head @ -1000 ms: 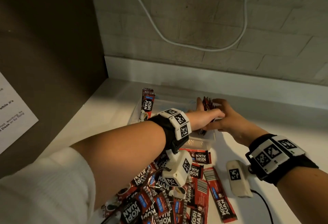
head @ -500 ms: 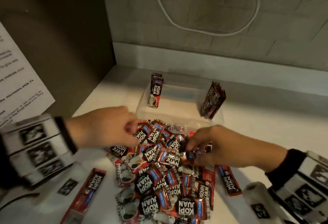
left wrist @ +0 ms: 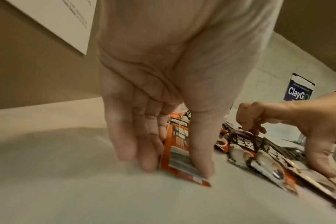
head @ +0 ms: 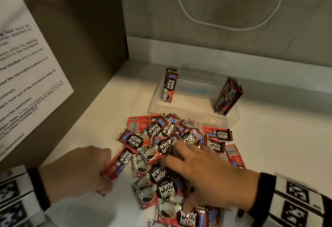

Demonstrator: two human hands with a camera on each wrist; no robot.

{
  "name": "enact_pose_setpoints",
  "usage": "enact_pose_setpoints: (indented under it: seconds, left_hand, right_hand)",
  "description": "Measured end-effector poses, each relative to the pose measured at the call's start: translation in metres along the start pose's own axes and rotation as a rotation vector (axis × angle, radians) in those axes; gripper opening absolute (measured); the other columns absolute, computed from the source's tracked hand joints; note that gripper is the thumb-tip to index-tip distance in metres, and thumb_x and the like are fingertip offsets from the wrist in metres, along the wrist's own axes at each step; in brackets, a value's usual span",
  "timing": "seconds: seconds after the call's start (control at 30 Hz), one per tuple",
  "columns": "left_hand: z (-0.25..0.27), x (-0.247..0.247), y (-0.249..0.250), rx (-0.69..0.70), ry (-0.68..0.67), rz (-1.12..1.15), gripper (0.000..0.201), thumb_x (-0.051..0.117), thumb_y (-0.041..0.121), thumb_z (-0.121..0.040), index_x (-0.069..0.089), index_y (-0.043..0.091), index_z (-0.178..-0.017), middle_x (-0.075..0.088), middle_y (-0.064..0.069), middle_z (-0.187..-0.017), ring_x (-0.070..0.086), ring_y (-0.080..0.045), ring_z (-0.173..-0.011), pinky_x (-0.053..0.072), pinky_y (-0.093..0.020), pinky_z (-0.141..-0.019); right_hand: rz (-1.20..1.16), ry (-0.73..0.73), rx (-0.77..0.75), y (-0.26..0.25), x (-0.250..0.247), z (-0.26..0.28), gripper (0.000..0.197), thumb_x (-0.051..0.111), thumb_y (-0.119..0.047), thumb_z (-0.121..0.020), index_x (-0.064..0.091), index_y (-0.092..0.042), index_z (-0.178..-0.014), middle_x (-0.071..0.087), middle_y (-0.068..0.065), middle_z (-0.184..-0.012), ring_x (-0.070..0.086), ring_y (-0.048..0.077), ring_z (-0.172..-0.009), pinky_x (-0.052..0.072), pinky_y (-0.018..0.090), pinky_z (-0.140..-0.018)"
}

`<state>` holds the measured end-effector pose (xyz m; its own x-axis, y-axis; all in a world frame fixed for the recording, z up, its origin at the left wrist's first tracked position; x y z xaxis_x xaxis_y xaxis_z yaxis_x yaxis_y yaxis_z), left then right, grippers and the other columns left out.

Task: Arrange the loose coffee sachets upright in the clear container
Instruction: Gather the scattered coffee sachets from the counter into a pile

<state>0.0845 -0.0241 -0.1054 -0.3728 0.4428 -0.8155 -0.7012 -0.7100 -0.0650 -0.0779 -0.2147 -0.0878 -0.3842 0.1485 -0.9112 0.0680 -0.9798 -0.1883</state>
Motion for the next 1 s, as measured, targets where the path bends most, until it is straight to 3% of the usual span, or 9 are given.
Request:
enact_pose_setpoints:
  seconds: [0.17, 0.27, 0.37, 0.43, 0.53, 0.67, 0.77, 0.9, 1.0]
  left_hand:
    - [-0.011, -0.017, 0.009, 0.147, -0.030, 0.330, 0.019, 0.059, 0.030, -0.059, 0.050, 0.019, -0.071, 0.060, 0.002, -0.064, 0.051, -0.008, -0.054, 0.036, -0.021, -0.052]
    - [-0.014, -0.031, 0.019, 0.222, -0.059, 0.615, 0.008, 0.048, 0.004, -0.079, 0.044, 0.010, -0.079, 0.059, -0.010, -0.071, 0.060, -0.016, -0.056, 0.041, -0.030, -0.053]
    - [-0.021, -0.046, 0.030, 0.334, 0.017, 0.714, 0.037, 0.034, -0.014, -0.086, 0.050, 0.017, -0.097, 0.056, -0.010, -0.076, 0.051, -0.013, -0.054, 0.038, -0.027, -0.052]
    - [-0.023, -0.053, 0.044, 0.413, 0.002, 0.799, 0.046, 0.036, -0.012, -0.090, 0.051, 0.026, -0.111, 0.059, -0.003, -0.083, 0.052, -0.011, -0.060, 0.043, -0.027, -0.055]
    - [-0.027, -0.054, 0.066, 0.475, -0.065, 0.876, 0.039, 0.058, 0.018, -0.086, 0.048, 0.040, -0.117, 0.068, 0.007, -0.104, 0.067, -0.009, -0.092, 0.054, -0.033, -0.081]
    - [-0.040, -0.048, 0.084, 0.386, 0.104, 0.471, 0.062, 0.063, 0.066, -0.075, 0.037, 0.039, -0.124, 0.060, 0.016, -0.118, 0.060, -0.007, -0.103, 0.049, -0.034, -0.091]
    - [-0.052, -0.039, 0.091, 0.338, 0.253, 0.281, 0.063, 0.063, 0.064, -0.078, 0.037, 0.026, -0.121, 0.058, 0.006, -0.117, 0.059, -0.016, -0.101, 0.050, -0.038, -0.085]
    - [-0.055, -0.041, 0.090, 0.304, 0.277, 0.336, 0.057, 0.070, 0.046, -0.083, 0.038, 0.020, -0.122, 0.061, 0.001, -0.115, 0.060, -0.018, -0.099, 0.050, -0.038, -0.084]
    - [-0.054, -0.043, 0.087, 0.305, 0.270, 0.409, 0.060, 0.076, 0.038, -0.080, 0.040, 0.021, -0.124, 0.060, 0.003, -0.114, 0.060, -0.016, -0.101, 0.051, -0.038, -0.087]
  right_hand:
    - [0.021, 0.043, 0.130, 0.023, -0.010, 0.001, 0.090, 0.078, -0.048, -0.068, 0.015, -0.043, -0.132, 0.026, -0.005, -0.130, 0.036, 0.019, -0.117, 0.042, 0.040, -0.096]
    - [0.020, 0.064, 0.175, 0.031, -0.014, 0.002, 0.085, 0.077, -0.045, -0.069, 0.021, -0.038, -0.132, 0.031, -0.006, -0.127, 0.038, 0.018, -0.115, 0.042, 0.039, -0.093]
    - [0.022, 0.073, 0.200, 0.034, -0.016, 0.003, 0.078, 0.074, -0.044, -0.072, 0.026, -0.033, -0.132, 0.034, -0.006, -0.128, 0.038, 0.017, -0.114, 0.042, 0.037, -0.094]
    - [0.030, 0.073, 0.194, 0.033, -0.017, 0.004, 0.066, 0.069, -0.041, -0.077, 0.030, -0.031, -0.130, 0.037, -0.005, -0.125, 0.040, 0.019, -0.111, 0.043, 0.036, -0.091]
    - [0.047, 0.077, 0.169, 0.028, -0.016, 0.003, 0.055, 0.063, -0.041, -0.079, 0.036, -0.029, -0.126, 0.040, -0.003, -0.119, 0.043, 0.020, -0.105, 0.040, 0.033, -0.081]
    - [0.105, 0.109, 0.183, 0.019, -0.013, -0.006, 0.062, 0.059, -0.058, -0.078, 0.041, -0.027, -0.128, 0.046, -0.001, -0.121, 0.045, 0.024, -0.109, 0.037, 0.036, -0.085]
    - [0.094, 0.119, 0.180, 0.011, -0.012, -0.014, 0.051, 0.060, -0.049, -0.084, 0.047, -0.023, -0.126, 0.051, 0.003, -0.120, 0.049, 0.028, -0.111, 0.038, 0.038, -0.087]
    - [0.023, 0.168, 0.133, 0.013, -0.022, -0.013, 0.022, 0.064, -0.033, -0.084, 0.058, -0.019, -0.100, 0.058, 0.002, -0.103, 0.058, 0.027, -0.097, 0.038, 0.032, -0.070]
    - [-0.032, 0.159, 0.128, 0.020, -0.028, -0.009, 0.040, 0.069, -0.047, -0.078, 0.051, -0.023, -0.104, 0.054, -0.005, -0.108, 0.055, 0.019, -0.096, 0.043, 0.030, -0.069]
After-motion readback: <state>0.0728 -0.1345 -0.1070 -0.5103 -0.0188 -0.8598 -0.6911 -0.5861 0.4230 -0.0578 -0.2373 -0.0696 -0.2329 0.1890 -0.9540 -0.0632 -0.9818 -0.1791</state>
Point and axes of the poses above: each hand's wrist, its own z-axis away from the middle knuckle, its own x-axis out of the palm, y = z × x, the point moved 3 cm from there along -z, towards the middle knuckle
